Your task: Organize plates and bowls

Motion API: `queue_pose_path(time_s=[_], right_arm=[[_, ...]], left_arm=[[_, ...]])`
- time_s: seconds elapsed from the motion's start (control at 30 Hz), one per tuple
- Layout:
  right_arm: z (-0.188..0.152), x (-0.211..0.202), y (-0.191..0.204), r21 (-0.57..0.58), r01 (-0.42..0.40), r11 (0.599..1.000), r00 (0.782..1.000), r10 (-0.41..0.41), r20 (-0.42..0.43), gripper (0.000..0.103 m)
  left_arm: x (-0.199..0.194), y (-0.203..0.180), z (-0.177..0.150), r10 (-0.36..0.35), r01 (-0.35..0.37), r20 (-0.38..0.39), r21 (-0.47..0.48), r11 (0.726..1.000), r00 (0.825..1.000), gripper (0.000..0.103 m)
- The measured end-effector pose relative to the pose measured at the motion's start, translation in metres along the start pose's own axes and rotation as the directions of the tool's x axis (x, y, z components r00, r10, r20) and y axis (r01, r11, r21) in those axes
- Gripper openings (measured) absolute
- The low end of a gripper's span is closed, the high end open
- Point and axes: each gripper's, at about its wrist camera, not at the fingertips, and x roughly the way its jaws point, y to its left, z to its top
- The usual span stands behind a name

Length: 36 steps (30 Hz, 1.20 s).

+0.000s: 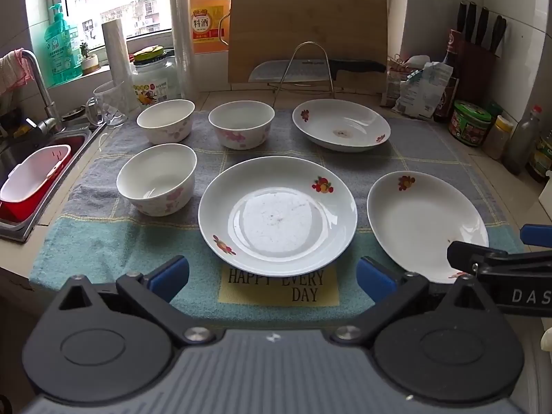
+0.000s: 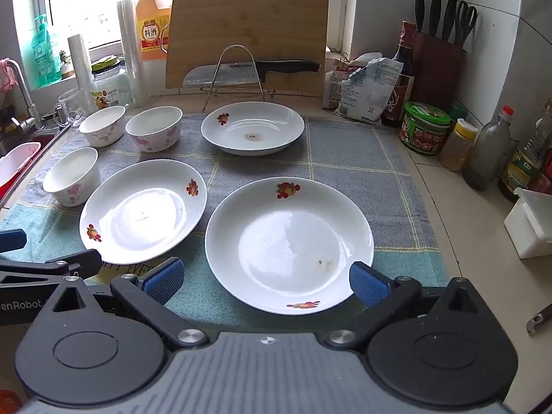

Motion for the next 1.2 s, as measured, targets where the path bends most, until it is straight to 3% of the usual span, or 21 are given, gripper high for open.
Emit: queue_pose_path(time_s=[1.2], right_arm=[[-0.0008,-0.0037,-0.0016,0.006,-0.011,1.0,1.0,0.011,0.001,0.103]], left_arm=[[-0.0075,-0.0008,0.0026,0.018,-0.018,-0.002,-0.009,1.0,1.0,0.102]])
